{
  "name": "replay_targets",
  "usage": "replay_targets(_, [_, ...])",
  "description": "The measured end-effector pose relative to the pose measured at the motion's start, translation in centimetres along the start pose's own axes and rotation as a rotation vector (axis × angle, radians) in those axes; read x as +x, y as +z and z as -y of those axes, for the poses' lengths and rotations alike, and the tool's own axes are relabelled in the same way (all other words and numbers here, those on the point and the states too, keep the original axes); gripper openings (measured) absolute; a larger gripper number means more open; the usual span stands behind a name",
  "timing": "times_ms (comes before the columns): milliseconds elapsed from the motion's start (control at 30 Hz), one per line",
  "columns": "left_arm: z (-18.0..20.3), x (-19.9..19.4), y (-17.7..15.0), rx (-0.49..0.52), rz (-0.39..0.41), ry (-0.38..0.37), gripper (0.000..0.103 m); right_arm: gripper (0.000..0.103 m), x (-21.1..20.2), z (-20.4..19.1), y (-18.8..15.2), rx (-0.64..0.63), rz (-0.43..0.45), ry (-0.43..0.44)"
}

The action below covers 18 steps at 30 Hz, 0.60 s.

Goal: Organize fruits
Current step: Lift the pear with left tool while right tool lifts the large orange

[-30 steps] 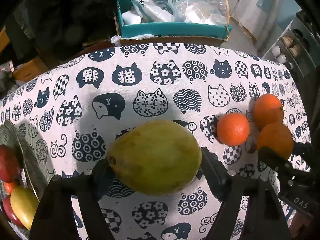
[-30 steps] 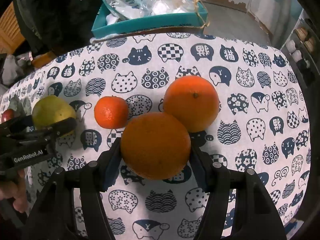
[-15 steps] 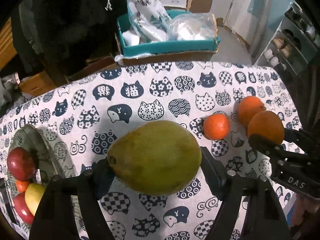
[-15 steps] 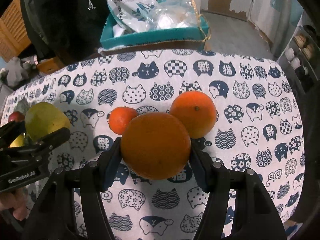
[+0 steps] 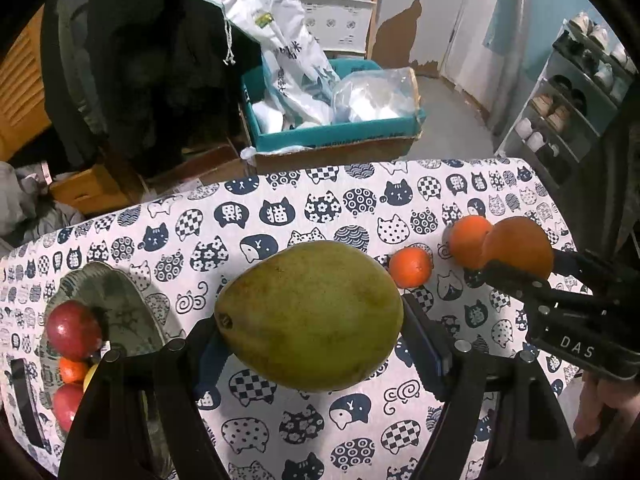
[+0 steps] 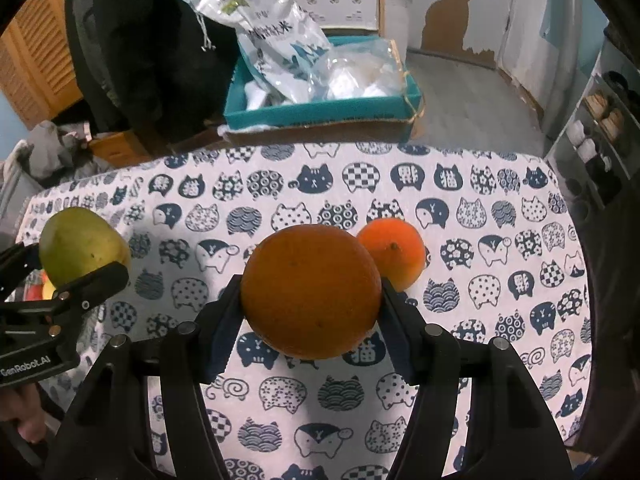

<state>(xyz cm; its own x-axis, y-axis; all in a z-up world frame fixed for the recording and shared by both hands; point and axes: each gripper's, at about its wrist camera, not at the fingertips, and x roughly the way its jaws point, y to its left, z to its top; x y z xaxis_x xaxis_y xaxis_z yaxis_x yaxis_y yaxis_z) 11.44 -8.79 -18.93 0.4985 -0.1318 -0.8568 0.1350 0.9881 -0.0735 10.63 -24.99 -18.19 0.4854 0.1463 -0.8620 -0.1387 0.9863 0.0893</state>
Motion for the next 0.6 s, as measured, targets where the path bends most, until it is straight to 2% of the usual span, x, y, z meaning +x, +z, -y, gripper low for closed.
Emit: replay_targets(600, [-2.4, -5.6, -0.4, -0.019, 0.095, 0.009, 0.08, 0.064, -5.1, -4.1, 1.3, -0.077, 0.109, 0.057])
